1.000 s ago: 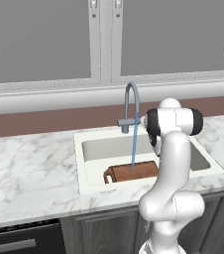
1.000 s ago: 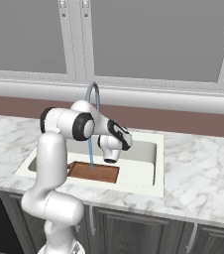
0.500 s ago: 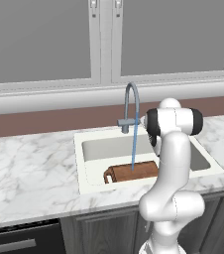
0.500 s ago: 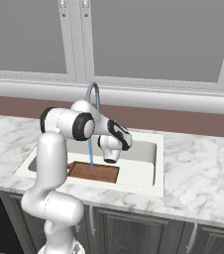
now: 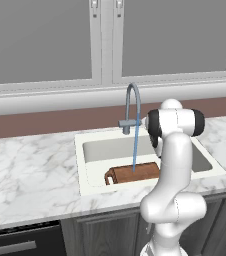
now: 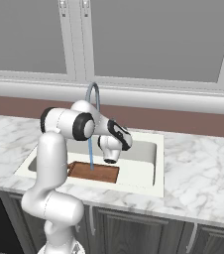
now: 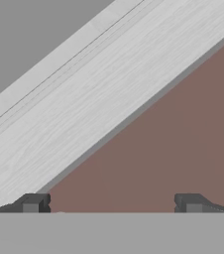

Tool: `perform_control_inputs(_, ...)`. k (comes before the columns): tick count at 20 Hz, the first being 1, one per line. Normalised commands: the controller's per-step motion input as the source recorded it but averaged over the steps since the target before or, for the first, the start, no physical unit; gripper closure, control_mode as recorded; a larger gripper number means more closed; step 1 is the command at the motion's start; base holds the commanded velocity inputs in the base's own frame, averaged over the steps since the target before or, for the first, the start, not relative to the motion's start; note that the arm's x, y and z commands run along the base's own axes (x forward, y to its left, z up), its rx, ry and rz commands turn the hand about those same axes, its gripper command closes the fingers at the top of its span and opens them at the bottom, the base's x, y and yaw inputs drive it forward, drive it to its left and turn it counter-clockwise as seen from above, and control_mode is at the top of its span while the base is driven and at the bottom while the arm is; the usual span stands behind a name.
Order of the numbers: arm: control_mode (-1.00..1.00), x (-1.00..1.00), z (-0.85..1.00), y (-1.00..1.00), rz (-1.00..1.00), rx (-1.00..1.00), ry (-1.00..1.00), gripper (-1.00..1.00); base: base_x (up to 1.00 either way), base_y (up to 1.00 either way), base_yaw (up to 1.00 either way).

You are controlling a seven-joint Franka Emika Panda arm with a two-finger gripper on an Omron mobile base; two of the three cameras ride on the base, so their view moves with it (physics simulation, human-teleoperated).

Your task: Turn on the sink faucet with hot water and rinse the cutting board for ten seconds, then turn off the faucet. Push the cutting board to reach the water if necessary.

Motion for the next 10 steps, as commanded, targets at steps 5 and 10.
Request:
perform_control_inputs(5,-1.00,0.00,0.00,0.00,0.00,0.00,0.00,-1.00,0.00,0.00,0.00)
perform_control_inputs(10,-1.00,0.00,0.00,0.00,0.00,0.00,0.00,-1.00,0.00,0.00,0.00)
